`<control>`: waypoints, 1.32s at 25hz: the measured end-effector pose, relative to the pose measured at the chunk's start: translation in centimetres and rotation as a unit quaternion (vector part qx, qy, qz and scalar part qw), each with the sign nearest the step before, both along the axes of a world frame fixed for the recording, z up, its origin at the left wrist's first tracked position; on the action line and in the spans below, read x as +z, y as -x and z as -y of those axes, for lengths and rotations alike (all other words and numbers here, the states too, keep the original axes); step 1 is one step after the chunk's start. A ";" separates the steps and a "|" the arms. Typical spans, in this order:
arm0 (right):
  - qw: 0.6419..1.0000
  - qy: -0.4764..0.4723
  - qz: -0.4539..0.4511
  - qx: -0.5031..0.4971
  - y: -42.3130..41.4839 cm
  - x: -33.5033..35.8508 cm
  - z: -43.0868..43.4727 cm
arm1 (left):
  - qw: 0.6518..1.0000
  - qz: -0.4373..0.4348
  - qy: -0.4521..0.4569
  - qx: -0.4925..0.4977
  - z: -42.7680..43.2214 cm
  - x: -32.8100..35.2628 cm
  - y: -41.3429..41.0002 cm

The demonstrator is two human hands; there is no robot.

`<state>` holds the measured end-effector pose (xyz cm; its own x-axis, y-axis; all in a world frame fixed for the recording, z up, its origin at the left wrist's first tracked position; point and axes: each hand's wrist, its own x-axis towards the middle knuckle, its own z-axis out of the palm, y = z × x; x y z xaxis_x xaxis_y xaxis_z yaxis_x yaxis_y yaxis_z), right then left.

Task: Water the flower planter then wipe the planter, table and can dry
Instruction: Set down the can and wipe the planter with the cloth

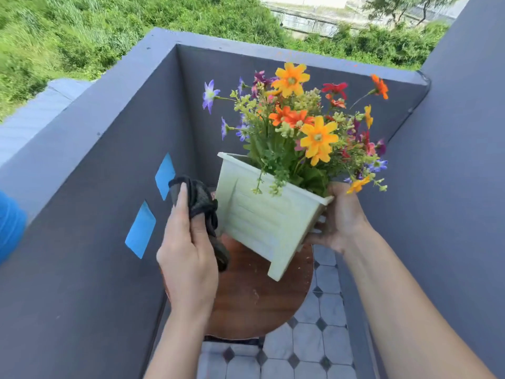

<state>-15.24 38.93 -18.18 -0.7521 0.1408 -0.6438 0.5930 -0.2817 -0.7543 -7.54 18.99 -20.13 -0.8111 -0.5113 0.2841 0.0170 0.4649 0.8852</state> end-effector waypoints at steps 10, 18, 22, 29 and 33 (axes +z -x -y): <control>0.996 0.029 -0.040 0.071 0.1 -0.3 0.1 | 0.969 0.067 -0.091 -0.220 1.5 2.5 4.5; 0.989 0.044 -0.114 0.082 -0.2 0.0 0.4 | 0.983 0.050 -0.044 -0.168 1.1 1.1 3.7; 0.983 0.058 -0.174 -0.017 -2.4 -0.8 0.6 | 0.989 0.042 -0.048 -0.132 0.1 0.8 3.0; 0.980 -0.075 -0.181 -0.023 -6.0 -0.3 3.2 | 0.995 0.007 -0.040 -0.089 -2.2 0.4 1.8; 0.978 -0.114 -0.170 -0.044 -4.9 0.7 3.5 | 0.996 -0.024 -0.034 -0.081 -3.4 0.3 1.0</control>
<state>-10.38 35.39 -17.52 -0.8955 0.3253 -0.3038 0.2788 -0.1220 -0.9526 -8.54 22.43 -19.86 -0.8703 -0.3945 0.2947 0.1307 0.3921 0.9106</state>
